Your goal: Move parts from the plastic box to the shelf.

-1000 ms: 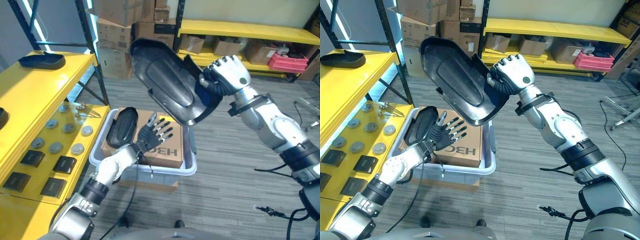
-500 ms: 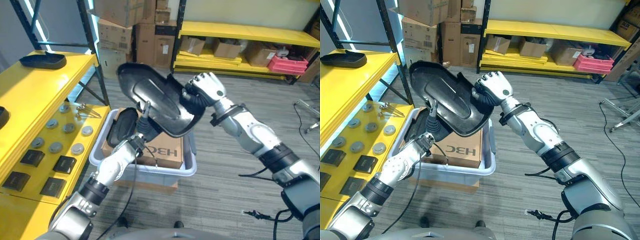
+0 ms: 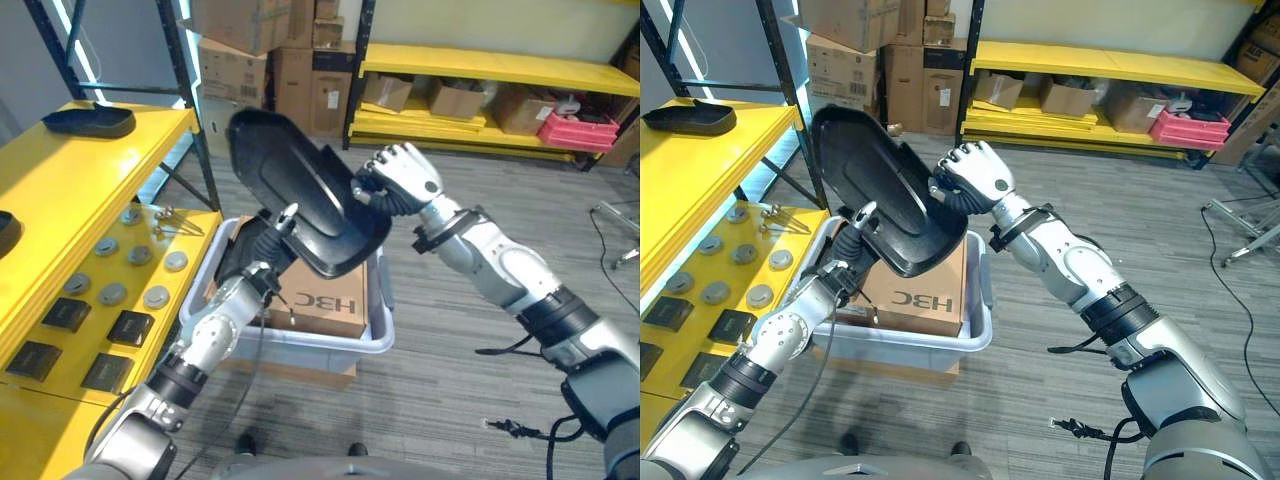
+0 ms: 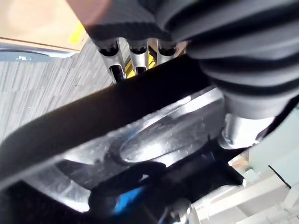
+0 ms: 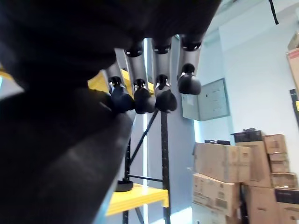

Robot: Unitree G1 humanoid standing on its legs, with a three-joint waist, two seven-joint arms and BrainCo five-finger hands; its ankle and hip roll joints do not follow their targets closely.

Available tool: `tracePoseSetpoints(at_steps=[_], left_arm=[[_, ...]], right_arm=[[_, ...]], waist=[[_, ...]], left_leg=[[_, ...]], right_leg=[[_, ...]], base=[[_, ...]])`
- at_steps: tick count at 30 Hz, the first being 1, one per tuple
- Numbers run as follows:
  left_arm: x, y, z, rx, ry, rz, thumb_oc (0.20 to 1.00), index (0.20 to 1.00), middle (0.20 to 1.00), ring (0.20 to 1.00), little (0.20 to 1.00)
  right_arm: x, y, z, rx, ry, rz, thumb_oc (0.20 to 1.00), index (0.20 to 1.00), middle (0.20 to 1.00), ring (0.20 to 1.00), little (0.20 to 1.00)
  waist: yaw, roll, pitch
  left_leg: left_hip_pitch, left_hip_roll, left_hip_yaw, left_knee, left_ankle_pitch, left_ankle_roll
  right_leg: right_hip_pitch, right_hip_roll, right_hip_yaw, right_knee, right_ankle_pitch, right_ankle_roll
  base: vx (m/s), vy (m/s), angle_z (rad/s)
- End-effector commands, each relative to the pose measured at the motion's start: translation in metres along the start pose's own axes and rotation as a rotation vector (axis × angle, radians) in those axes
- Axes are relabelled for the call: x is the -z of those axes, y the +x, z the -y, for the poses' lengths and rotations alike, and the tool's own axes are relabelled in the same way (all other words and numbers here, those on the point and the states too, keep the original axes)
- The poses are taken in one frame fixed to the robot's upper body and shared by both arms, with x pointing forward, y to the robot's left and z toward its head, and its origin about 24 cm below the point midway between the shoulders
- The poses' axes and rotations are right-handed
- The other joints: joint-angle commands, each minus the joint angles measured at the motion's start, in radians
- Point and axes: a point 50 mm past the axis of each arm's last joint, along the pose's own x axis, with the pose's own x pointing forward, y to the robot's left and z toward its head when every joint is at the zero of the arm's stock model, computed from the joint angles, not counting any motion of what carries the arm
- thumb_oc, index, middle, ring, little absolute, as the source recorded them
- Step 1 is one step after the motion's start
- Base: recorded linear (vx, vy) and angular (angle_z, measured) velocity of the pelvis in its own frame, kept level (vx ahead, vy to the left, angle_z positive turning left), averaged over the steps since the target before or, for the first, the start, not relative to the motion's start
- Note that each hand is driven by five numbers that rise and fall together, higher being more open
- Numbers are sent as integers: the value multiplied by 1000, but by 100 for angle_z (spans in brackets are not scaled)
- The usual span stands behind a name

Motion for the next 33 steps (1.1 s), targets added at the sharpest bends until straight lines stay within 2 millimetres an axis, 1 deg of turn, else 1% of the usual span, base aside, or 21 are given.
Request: tracePoseSetpoints(at_steps=[1, 3, 4, 8, 11, 13, 14, 15, 17, 18, 19, 21, 22, 24, 26, 27, 28, 29, 30, 31, 33], left_arm=[[-21, 18, 27, 93, 67, 114, 200, 200, 200, 200, 200], [-22, 18, 28, 101, 55, 121, 200, 200, 200, 200, 200], [-22, 18, 32, 128, 9, 135, 200, 200, 200, 200, 200], [-23, 16, 39, 173, -35, 169, 200, 200, 200, 200, 200], [-26, 12, 41, 173, -1, 242, 200, 200, 200, 200, 200], [-33, 8, 36, 133, 39, 331, 200, 200, 200, 200, 200], [-33, 7, 34, 119, 44, 340, 200, 200, 200, 200, 200], [-36, 5, 32, 95, 88, 376, 200, 200, 200, 200, 200], [-42, 0, 26, 45, 177, 432, 200, 200, 200, 200, 200], [-49, -7, 18, -15, 251, 486, 200, 200, 200, 200, 200], [-59, -17, 6, -91, 341, 553, 200, 200, 200, 200, 200], [-65, -24, -1, -146, 386, 599, 200, 200, 200, 200, 200], [-75, -34, -10, -210, 477, 666, 200, 200, 200, 200, 200], [-84, -45, -17, -275, 562, 733, 200, 200, 200, 200, 200], [-95, -62, -26, -377, 690, 827, 200, 200, 200, 200, 200], [-100, -71, -32, -420, 722, 862, 200, 200, 200, 200, 200], [-108, -83, -40, -492, 800, 915, 200, 200, 200, 200, 200], [-110, -86, -43, -511, 828, 931, 200, 200, 200, 200, 200], [-115, -92, -46, -541, 863, 961, 200, 200, 200, 200, 200], [-122, -100, -49, -569, 907, 996, 200, 200, 200, 200, 200], [-127, -106, -49, -576, 939, 1022, 200, 200, 200, 200, 200]], right_arm=[[-30, 26, 32, 137, 145, 181, 200, 200, 200, 200, 200], [-37, 24, 28, 115, 295, 182, 200, 200, 200, 200, 200], [-44, 21, 22, 92, 431, 185, 200, 200, 200, 200, 200], [-61, 14, 7, 52, 604, 202, 200, 200, 200, 200, 200], [-77, 6, -9, 12, 741, 211, 200, 200, 200, 200, 200], [-83, -2, -22, -25, 758, 180, 200, 200, 200, 200, 200], [-84, -3, -23, -18, 750, 172, 200, 200, 200, 200, 200], [-83, -5, -25, -17, 746, 153, 1000, 1000, 1000, 1000, 1000], [-75, -8, -26, 22, 781, 72, 1000, 1000, 1000, 1000, 1000], [-64, -13, -25, 96, 832, -31, 1000, 1000, 1000, 1000, 1000], [-50, -26, -25, 193, 864, -154, 1000, 1000, 1000, 1000, 1000], [-41, -39, -26, 247, 879, -244, 1000, 1000, 1000, 1000, 1000], [-31, -56, -30, 289, 903, -350, 1000, 1000, 1000, 1000, 1000], [-21, -76, -35, 333, 936, -472, 1000, 1000, 1000, 1000, 1000], [-8, -103, -46, 406, 1021, -690, 1000, 1000, 1000, 1000, 1000], [-4, -120, -55, 419, 1062, -779, 1000, 1000, 1000, 1000, 1000], [-1, -143, -73, 400, 1141, -917, 1000, 1000, 1000, 1000, 1000], [-3, -152, -80, 385, 1163, -957, 1000, 1000, 1000, 1000, 1000], [-5, -168, -94, 341, 1186, -1055, 1000, 1000, 1000, 1000, 1000], [-11, -194, -118, 236, 1213, -1199, 1000, 1000, 1000, 1000, 1000], [-19, -214, -138, 97, 1220, -1307, 1000, 1000, 1000, 1000, 1000]], waist=[[28, -4, -13], [27, -4, -11], [25, -4, -8], [24, -1, 1], [28, 1, 8], [33, -1, 13], [34, -2, 14], [35, -2, 14], [38, -3, 15], [41, -4, 17], [41, -5, 22], [39, -5, 22], [33, -4, 24], [26, -1, 26], [18, 1, 27], [12, 2, 27], [2, 6, 27], [-2, 7, 26], [-8, 8, 25], [-9, 12, 25], [-4, 13, 26]], left_leg=[[68, 34, 0, -2, -104, -30], [67, 34, -1, -2, -103, -30], [65, 34, -1, -2, -103, -31], [64, 35, -1, -2, -101, -30], [63, 32, -4, -2, -101, -28], [63, 29, -10, -2, -102, -27], [62, 29, -11, -2, -102, -27], [62, 29, -11, -2, -101, -27], [60, 29, -13, -2, -99, -28], [57, 28, -16, -2, -99, -28], [54, 27, -19, -2, -99, -27], [52, 27, -18, -2, -100, -27], [52, 28, -14, -2, -100, -26], [52, 29, -10, -2, -99, -26], [53, 30, -5, -2, -98, -27], [55, 30, -5, -2, -99, -28], [57, 30, -3, -2, -98, -28], [58, 31, -1, -2, -98, -28], [59, 33, 3, -2, -97, -30], [59, 35, 5, -2, -95, -33], [58, 38, 2, -2, -93, -36]], right_leg=[[52, -35, -46, 2, -60, 31], [49, -36, -47, 2, -60, 31], [47, -36, -46, 2, -59, 31], [45, -38, -46, 2, -57, 31], [46, -40, -50, 2, -57, 29], [48, -41, -54, 2, -57, 27], [48, -41, -54, 2, -57, 27], [48, -41, -54, 2, -57, 28], [47, -40, -54, 2, -56, 27], [45, -38, -53, 2, -55, 27], [41, -38, -53, 2, -54, 26], [39, -38, -51, 2, -54, 27], [37, -38, -49, 2, -55, 27], [36, -38, -45, 2, -55, 27], [34, -38, -40, 2, -55, 27], [35, -37, -36, 2, -57, 27], [35, -37, -32, 2, -58, 26], [35, -37, -31, 2, -59, 26], [35, -38, -31, 3, -61, 25], [37, -40, -35, 5, -65, 22], [40, -41, -41, 7, -69, 19]], base=[[0, 0, 0], [0, 0, 0], [0, 0, 0], [0, 0, 0], [0, 0, 0], [0, 0, 0], [0, 0, 0], [1, -17, 3], [3, -27, 4], [-5, -55, 5], [-8, -56, 5], [-7, -33, 11], [-3, -17, 12], [-1, -4, 3], [0, 0, 0], [13, -2, -3], [18, 3, -4], [25, 4, -3], [36, -10, -9], [39, -21, -8], [18, -16, -4]])
